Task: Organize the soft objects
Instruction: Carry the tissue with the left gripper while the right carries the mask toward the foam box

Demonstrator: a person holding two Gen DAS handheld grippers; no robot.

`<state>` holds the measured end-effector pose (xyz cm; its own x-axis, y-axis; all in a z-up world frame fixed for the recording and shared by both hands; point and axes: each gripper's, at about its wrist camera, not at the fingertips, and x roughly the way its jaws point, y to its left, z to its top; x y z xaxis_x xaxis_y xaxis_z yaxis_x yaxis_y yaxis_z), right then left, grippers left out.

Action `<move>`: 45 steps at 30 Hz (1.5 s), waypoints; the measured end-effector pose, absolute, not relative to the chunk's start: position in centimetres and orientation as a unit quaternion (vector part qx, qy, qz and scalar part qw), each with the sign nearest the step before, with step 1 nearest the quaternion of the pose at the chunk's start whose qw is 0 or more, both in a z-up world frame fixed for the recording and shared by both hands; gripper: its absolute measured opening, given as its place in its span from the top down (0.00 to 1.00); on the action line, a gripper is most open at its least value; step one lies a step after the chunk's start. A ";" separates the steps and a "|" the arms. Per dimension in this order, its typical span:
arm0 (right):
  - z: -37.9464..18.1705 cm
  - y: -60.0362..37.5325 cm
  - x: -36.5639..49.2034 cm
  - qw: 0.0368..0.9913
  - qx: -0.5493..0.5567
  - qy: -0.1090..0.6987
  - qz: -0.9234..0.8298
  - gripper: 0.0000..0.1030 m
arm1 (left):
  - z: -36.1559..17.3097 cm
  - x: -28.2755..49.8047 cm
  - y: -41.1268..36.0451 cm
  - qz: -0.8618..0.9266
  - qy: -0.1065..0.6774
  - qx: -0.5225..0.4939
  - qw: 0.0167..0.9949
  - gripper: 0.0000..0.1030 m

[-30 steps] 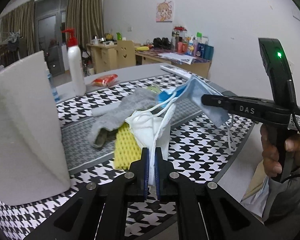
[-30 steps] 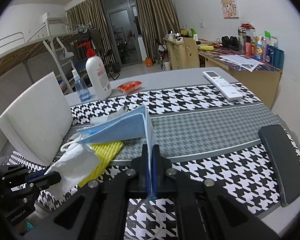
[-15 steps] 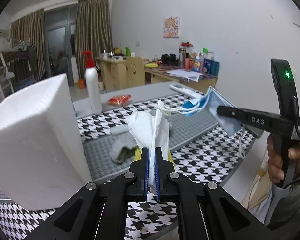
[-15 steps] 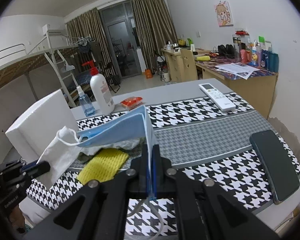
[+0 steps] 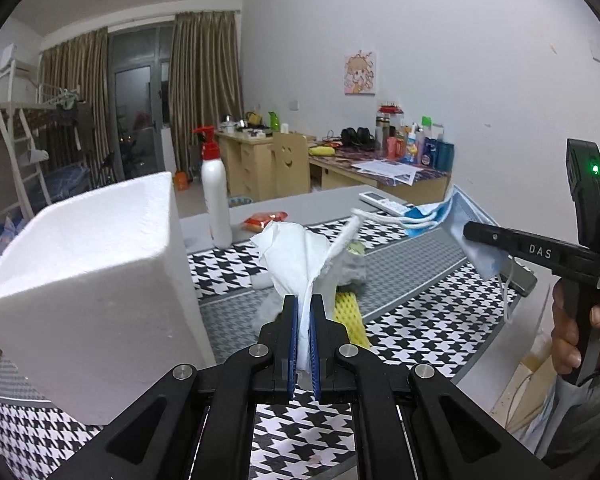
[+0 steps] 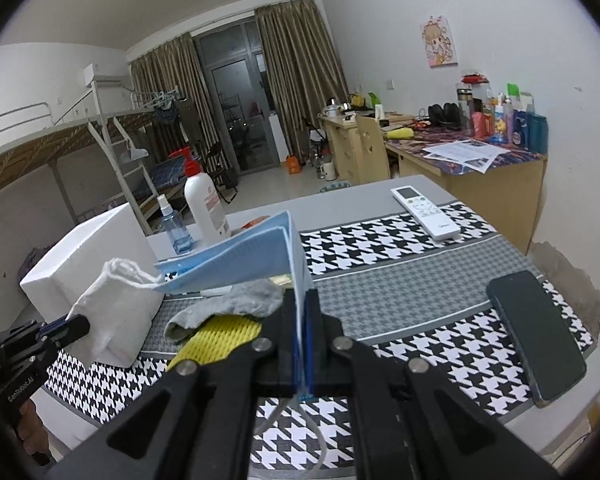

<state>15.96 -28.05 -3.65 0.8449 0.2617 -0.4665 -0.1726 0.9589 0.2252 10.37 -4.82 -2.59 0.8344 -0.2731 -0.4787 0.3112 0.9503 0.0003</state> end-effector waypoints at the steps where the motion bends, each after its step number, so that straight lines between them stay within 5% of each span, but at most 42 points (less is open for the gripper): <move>1: -3.6 -28.2 15.9 0.957 0.089 0.252 0.112 0.95 | -2.5 10.3 -4.7 -0.151 0.242 0.040 0.958 0.94; 45: 1.6 -22.5 16.4 0.960 0.058 0.201 0.185 0.95 | 5.5 10.4 -1.1 -0.087 0.161 0.031 0.983 0.94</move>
<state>16.41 -22.54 1.61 0.8504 0.3788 -0.3652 -0.3321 0.9247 0.1859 10.37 -1.12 5.48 0.9333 -0.1602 -0.3214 0.1799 0.9831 0.0325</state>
